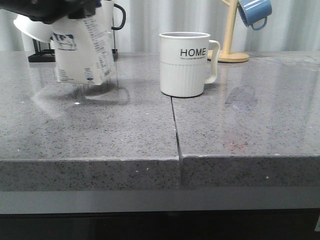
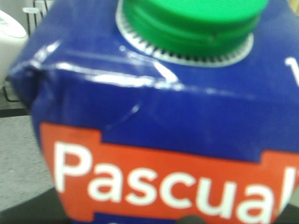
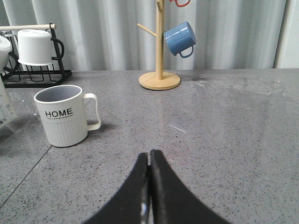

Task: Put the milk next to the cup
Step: 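Carry the milk carton toward the mug and lower it beside it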

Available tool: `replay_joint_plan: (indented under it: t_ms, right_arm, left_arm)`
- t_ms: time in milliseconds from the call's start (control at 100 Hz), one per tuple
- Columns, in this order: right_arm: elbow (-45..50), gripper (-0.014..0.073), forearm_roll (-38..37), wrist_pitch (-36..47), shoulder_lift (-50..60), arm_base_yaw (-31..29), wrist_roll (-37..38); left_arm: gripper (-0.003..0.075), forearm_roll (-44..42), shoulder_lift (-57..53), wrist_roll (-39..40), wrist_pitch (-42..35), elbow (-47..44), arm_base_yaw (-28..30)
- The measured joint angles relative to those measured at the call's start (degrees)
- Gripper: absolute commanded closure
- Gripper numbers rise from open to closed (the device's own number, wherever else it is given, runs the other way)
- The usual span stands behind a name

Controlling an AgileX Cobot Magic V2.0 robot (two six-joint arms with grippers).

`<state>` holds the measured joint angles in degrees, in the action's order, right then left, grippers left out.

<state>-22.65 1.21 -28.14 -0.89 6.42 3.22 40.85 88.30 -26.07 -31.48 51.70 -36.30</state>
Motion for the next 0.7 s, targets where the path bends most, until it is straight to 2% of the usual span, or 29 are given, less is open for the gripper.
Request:
replay_joint_plan:
  t_ms: [700]
  right_arm:
    - [0.0, 0.0661, 0.0, 0.0, 0.0, 0.0, 0.0]
  left_arm:
    - [0.0681, -0.12, 8.5, -0.52, 2.45, 8.59, -2.58]
